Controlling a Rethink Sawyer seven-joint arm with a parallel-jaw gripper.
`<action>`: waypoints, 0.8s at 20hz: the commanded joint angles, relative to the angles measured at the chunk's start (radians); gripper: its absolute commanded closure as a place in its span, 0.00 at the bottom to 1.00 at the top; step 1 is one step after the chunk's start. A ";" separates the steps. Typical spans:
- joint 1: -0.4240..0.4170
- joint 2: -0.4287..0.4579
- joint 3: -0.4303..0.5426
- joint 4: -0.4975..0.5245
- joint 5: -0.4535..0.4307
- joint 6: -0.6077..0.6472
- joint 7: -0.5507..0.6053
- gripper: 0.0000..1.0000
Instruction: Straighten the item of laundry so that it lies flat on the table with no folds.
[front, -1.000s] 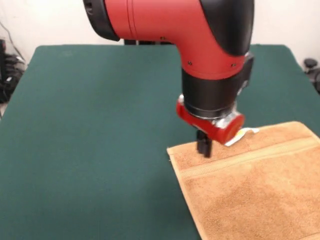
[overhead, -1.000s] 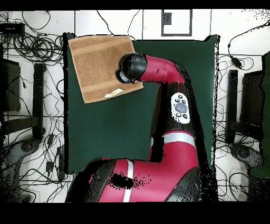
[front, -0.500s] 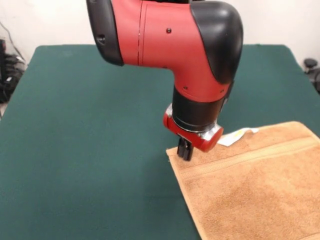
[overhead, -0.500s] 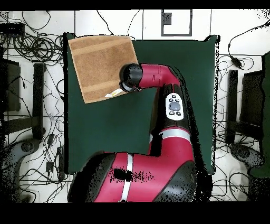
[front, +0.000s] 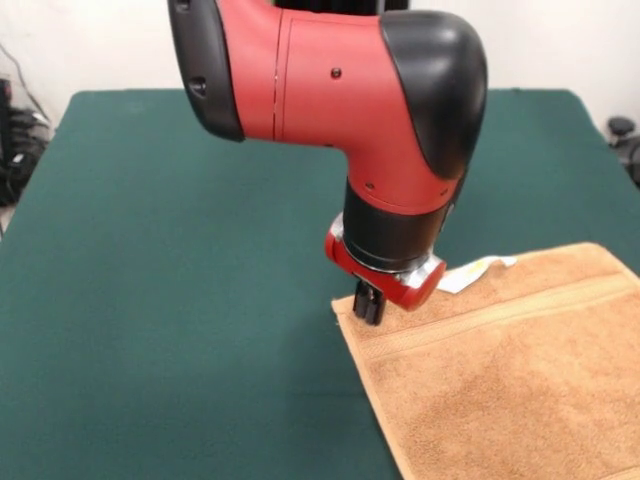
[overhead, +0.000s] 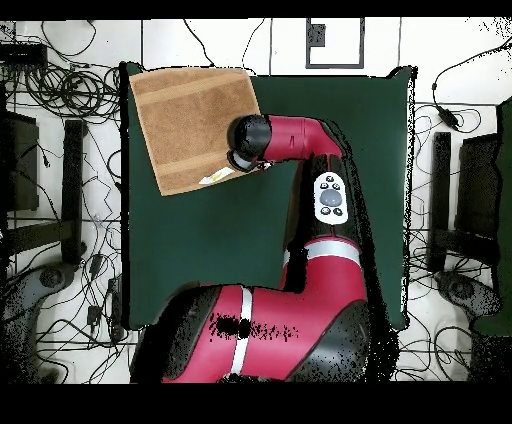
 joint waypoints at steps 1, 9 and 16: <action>-0.018 0.221 0.063 0.062 -0.167 -0.161 -0.249 1.00; -0.055 0.212 0.102 0.096 -0.193 -0.243 -0.258 0.00; -0.078 0.213 0.126 0.114 -0.196 -0.266 -0.242 0.00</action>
